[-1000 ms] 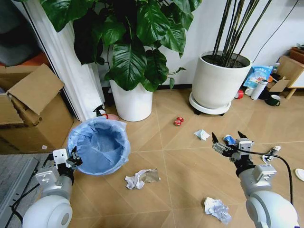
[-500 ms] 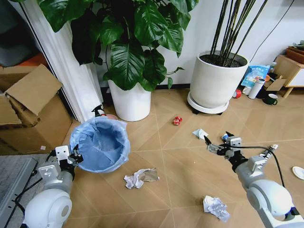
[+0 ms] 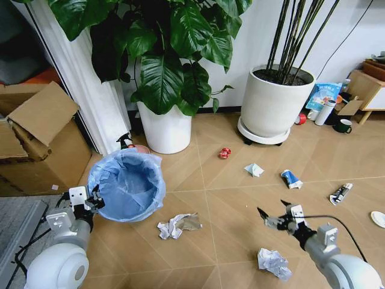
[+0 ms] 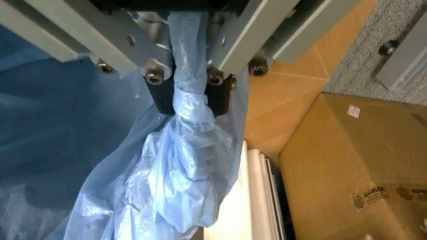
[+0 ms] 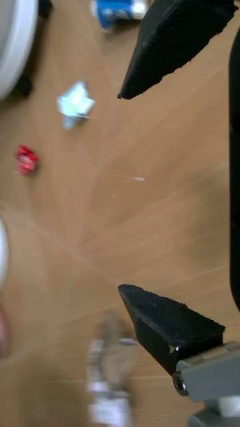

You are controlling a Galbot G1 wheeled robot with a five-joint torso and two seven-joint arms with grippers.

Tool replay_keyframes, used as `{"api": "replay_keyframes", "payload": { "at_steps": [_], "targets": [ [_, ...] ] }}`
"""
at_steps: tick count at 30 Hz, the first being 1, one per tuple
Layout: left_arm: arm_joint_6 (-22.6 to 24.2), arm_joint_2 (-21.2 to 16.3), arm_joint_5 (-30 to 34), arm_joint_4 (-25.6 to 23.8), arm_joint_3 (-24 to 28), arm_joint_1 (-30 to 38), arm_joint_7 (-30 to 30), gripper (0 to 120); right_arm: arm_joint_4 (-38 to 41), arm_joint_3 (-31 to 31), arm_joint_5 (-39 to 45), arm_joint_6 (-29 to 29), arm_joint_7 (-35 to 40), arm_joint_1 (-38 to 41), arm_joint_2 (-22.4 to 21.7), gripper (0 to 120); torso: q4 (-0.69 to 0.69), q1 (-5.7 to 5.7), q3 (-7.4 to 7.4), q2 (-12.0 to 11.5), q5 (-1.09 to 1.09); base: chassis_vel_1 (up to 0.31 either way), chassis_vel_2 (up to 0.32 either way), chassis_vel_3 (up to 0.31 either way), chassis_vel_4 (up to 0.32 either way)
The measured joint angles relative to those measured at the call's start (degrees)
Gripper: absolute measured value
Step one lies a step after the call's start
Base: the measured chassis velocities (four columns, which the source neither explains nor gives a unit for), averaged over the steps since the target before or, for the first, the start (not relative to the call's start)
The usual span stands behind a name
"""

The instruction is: Pick up the trash bin and place the garbage on the floor into it.

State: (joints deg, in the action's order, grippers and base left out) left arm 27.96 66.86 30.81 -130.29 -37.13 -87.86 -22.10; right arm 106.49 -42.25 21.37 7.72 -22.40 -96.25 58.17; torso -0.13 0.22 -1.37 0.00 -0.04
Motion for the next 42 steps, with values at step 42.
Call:
{"api": "replay_keyframes", "payload": {
  "at_steps": [42],
  "targets": [
    [-0.9, 0.8, -2.2, 1.3, 1.6, 0.5, 0.8, 0, -32.6, 4.8, -16.4, -8.9, -11.1, 10.5, 7.4, 81, 0.0, 0.0, 0.0, 0.0, 0.0, 0.0, 0.0, 0.0, 0.0]
  ]
}}
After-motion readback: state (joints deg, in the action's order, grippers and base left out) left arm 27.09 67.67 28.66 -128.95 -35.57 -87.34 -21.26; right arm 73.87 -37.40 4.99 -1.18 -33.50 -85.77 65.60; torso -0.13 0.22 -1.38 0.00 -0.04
